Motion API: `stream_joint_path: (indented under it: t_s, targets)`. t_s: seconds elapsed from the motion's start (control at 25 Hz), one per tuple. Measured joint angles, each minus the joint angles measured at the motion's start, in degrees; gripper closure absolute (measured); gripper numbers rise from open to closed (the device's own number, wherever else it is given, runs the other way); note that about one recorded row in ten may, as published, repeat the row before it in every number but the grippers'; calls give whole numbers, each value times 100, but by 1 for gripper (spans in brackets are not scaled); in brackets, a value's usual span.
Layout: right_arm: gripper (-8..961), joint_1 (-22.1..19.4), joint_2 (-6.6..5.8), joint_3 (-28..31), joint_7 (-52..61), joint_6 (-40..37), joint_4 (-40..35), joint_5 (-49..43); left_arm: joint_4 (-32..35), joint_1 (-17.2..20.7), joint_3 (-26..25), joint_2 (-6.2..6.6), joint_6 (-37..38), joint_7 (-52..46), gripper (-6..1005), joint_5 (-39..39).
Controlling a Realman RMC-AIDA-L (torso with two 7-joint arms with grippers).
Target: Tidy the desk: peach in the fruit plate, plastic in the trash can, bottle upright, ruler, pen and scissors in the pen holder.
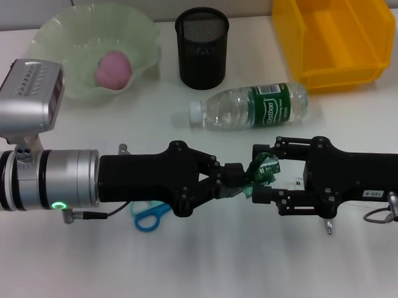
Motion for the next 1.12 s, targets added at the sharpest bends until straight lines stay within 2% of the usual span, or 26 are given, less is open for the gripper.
stream_joint_path:
  t_s: [0.28,0.52,0.72,0.92,1.12]
  targets:
    - [279,44,2,0,-5,47,68,-9,0,-8,-12,0,1,0,977,0]
    - [519,49,2,0,-6,51,73,-15,0,-10,-25,0,9,0,977,0]
    - [761,49,-1,-45,-6,50,52,-28,0,-12,-27,0,10,0,977,1]
    - [888,57,-5,-138,-6,60,37,-31,0,-16,-16,0,12,0,977,2]
    - [926,58,-7,-141,-16,60,30,-31,0,-16,-1,0,18,0,977,2]
